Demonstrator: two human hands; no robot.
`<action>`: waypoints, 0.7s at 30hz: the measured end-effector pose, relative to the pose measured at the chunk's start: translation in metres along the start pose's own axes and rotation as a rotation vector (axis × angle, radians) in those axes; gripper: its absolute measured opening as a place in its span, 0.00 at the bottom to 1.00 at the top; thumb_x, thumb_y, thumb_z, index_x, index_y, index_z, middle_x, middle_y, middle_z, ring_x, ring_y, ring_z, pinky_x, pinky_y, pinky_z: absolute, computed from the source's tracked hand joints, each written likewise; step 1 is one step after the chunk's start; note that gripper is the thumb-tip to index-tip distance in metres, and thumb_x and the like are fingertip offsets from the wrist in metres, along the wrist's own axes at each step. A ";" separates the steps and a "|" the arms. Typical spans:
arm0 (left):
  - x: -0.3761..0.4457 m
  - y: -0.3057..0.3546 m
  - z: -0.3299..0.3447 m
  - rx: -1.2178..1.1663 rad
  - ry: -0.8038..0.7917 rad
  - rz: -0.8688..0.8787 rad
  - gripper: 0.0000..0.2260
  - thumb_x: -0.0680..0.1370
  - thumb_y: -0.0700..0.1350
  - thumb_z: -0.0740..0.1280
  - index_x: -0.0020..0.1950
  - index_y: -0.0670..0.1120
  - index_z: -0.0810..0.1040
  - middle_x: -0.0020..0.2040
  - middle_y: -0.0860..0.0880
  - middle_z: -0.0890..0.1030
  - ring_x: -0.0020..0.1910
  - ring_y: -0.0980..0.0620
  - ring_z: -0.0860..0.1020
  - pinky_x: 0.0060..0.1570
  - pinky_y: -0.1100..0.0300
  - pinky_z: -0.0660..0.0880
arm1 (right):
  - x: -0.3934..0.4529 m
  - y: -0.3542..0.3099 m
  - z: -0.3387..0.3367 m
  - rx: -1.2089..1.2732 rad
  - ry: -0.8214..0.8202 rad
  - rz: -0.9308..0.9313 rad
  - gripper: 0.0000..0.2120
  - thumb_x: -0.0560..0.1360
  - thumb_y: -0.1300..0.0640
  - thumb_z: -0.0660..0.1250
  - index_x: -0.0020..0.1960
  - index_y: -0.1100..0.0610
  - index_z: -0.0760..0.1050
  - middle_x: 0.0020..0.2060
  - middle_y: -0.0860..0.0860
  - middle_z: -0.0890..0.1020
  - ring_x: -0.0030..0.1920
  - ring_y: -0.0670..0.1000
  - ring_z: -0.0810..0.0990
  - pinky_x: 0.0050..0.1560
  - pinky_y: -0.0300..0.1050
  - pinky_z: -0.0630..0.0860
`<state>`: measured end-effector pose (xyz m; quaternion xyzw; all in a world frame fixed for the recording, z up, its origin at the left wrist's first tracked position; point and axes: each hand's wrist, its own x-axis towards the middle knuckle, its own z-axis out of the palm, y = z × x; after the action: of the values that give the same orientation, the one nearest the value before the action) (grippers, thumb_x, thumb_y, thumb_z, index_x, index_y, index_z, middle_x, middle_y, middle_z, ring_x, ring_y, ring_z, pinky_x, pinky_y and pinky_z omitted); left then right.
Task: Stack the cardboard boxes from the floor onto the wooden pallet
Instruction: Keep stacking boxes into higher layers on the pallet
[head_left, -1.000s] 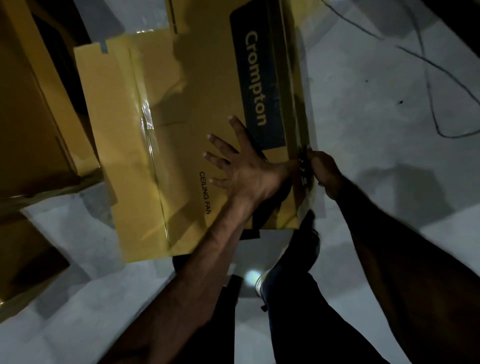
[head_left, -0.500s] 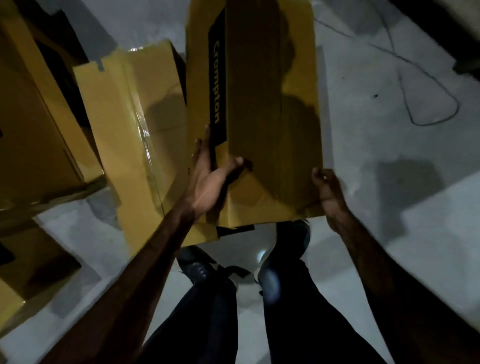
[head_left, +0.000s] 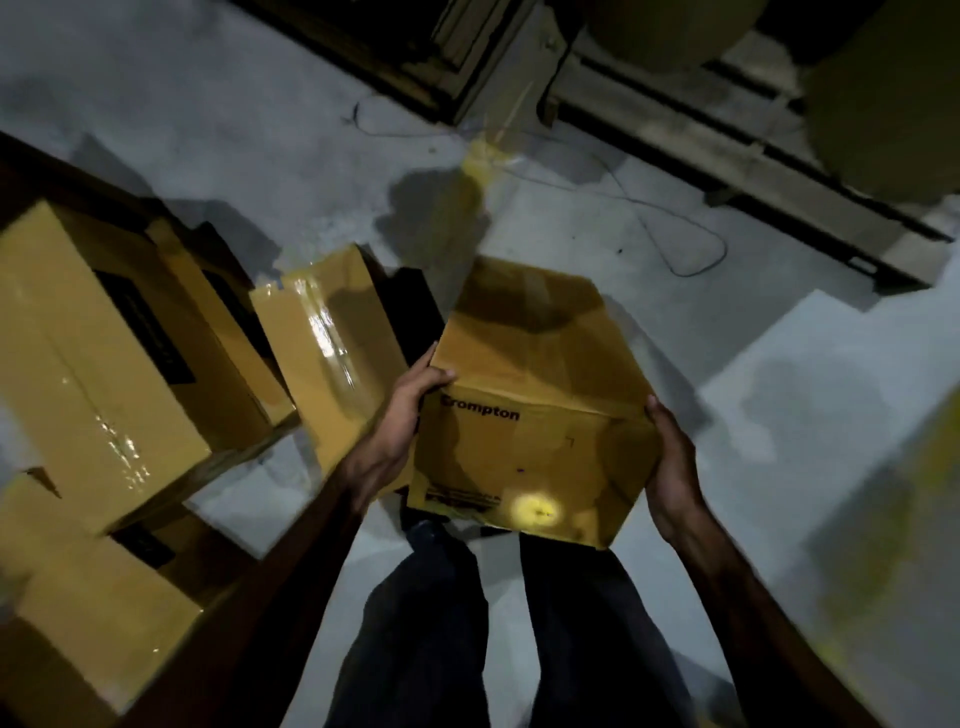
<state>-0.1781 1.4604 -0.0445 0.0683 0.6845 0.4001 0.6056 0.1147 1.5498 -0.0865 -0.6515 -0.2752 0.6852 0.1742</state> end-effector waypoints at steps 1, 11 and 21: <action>-0.015 0.005 0.007 -0.002 0.023 -0.008 0.14 0.82 0.47 0.64 0.65 0.51 0.83 0.60 0.50 0.86 0.63 0.44 0.82 0.61 0.51 0.77 | -0.019 -0.005 -0.002 0.021 0.040 -0.007 0.39 0.69 0.27 0.74 0.72 0.47 0.78 0.65 0.50 0.84 0.67 0.56 0.82 0.70 0.62 0.76; -0.147 0.021 0.029 0.098 -0.097 0.028 0.19 0.82 0.56 0.67 0.68 0.48 0.80 0.60 0.41 0.85 0.55 0.42 0.83 0.56 0.45 0.80 | -0.210 -0.030 -0.009 0.130 0.369 -0.237 0.27 0.80 0.38 0.68 0.71 0.53 0.80 0.70 0.50 0.80 0.73 0.51 0.75 0.74 0.48 0.67; -0.268 0.067 0.057 0.390 -0.434 0.305 0.16 0.80 0.58 0.67 0.60 0.49 0.82 0.50 0.47 0.87 0.48 0.47 0.84 0.44 0.56 0.76 | -0.409 0.016 -0.011 0.440 0.700 -0.492 0.28 0.73 0.32 0.70 0.67 0.47 0.83 0.68 0.48 0.82 0.69 0.52 0.78 0.74 0.58 0.72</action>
<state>-0.0847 1.3773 0.2082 0.3685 0.5850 0.3235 0.6460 0.1643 1.2948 0.2301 -0.7063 -0.1946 0.4049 0.5471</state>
